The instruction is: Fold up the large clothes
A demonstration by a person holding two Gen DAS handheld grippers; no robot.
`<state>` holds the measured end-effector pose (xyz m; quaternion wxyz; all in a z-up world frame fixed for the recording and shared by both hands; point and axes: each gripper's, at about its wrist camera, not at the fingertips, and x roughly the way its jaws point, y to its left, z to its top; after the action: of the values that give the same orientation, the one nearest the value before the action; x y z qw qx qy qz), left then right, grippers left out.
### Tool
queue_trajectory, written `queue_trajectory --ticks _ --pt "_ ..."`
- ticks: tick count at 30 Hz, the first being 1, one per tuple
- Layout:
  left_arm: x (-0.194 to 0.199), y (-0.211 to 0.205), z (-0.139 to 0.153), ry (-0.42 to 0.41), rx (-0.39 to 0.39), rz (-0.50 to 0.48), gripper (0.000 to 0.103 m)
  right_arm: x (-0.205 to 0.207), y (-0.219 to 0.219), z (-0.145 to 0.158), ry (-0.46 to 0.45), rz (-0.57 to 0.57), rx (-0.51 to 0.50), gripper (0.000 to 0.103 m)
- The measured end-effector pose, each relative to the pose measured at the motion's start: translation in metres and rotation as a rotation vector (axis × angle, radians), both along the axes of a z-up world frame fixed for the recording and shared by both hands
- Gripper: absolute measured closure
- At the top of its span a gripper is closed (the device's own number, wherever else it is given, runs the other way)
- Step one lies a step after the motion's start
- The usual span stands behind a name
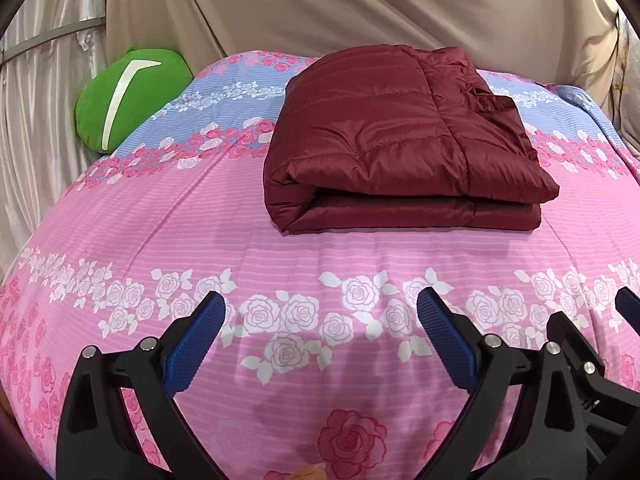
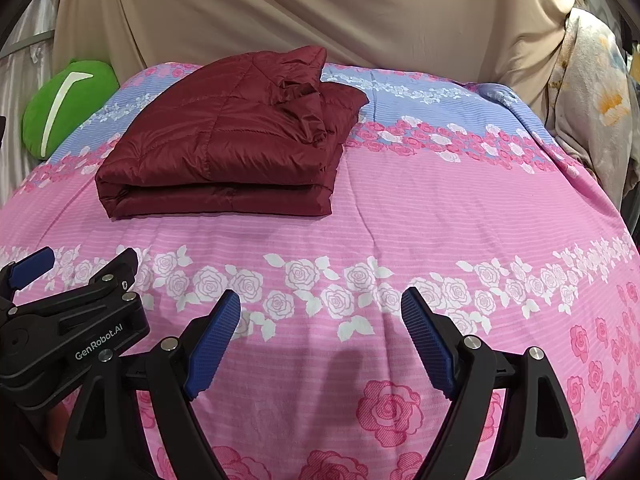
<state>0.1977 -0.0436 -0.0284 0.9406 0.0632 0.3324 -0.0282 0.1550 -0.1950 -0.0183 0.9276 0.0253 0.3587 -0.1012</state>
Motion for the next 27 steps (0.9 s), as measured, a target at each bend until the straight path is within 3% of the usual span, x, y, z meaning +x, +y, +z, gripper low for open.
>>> queue_trajectory --ticks 27 --pt "-0.0002 0.0012 -0.0006 0.002 -0.001 0.007 0.005 -0.0008 -0.0035 0.0009 -0.002 0.001 0.002 0.023"
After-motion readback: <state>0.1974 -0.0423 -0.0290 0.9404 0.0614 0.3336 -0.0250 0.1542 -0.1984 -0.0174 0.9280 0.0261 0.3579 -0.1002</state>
